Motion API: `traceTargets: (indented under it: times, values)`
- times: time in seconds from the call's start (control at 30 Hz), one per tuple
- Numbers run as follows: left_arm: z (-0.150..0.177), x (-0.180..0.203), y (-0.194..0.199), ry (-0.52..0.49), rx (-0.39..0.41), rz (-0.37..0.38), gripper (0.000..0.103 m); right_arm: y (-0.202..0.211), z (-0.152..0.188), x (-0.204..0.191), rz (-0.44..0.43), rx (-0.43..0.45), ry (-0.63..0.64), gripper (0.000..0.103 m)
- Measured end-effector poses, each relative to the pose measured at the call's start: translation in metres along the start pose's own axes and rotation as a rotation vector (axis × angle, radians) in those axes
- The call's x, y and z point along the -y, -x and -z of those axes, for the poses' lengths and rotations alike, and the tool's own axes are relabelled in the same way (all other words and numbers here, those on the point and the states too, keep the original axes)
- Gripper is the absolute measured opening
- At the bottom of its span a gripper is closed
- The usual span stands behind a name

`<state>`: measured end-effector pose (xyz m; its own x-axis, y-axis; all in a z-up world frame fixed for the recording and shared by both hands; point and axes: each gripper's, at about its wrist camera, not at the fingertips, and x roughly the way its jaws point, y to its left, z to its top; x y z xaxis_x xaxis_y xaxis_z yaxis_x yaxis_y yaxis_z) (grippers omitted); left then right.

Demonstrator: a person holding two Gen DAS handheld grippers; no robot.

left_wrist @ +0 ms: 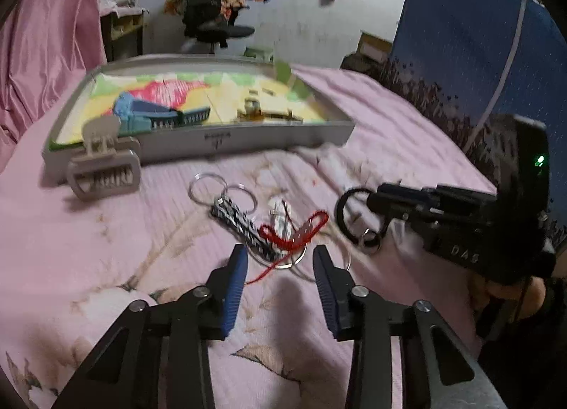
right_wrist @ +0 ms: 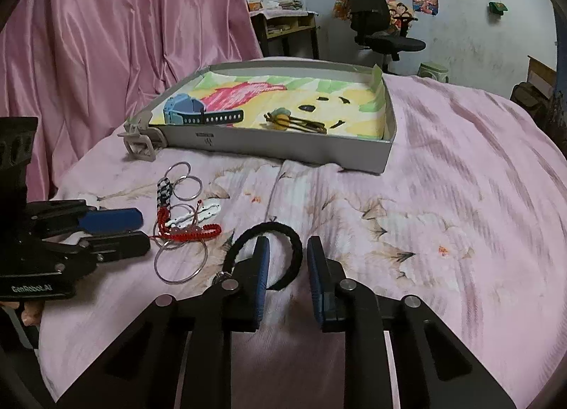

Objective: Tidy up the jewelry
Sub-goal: 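Grasp the black hair tie with the right tool while the left tool grasps the red string, then carry both items over the tray and open the right tool to drop the hair tie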

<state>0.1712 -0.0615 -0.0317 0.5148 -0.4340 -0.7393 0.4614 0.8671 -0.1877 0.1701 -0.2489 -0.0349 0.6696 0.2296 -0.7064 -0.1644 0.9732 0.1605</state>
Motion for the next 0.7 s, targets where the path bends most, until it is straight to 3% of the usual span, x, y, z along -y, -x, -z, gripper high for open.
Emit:
traceTargets:
  times: [0.27, 0.43, 0.53, 0.7]
  values:
    - [0.003, 0.003, -0.011, -0.026, -0.067, -0.055, 0.032, -0.009, 0.000, 0.000, 0.006, -0.041, 0.004, 0.017]
    - [0.003, 0.003, -0.013, -0.043, -0.083, -0.094, 0.010, -0.009, 0.000, -0.001, 0.009, -0.047, 0.006, 0.009]
    - [0.003, 0.007, -0.012, -0.077, -0.083, -0.111, 0.003, -0.008, 0.001, 0.000, 0.001, -0.044, 0.001, 0.006]
    - [0.005, 0.012, -0.003, -0.105, -0.047, -0.119, 0.002, -0.002, 0.002, 0.002, -0.009, -0.011, 0.003, 0.005]
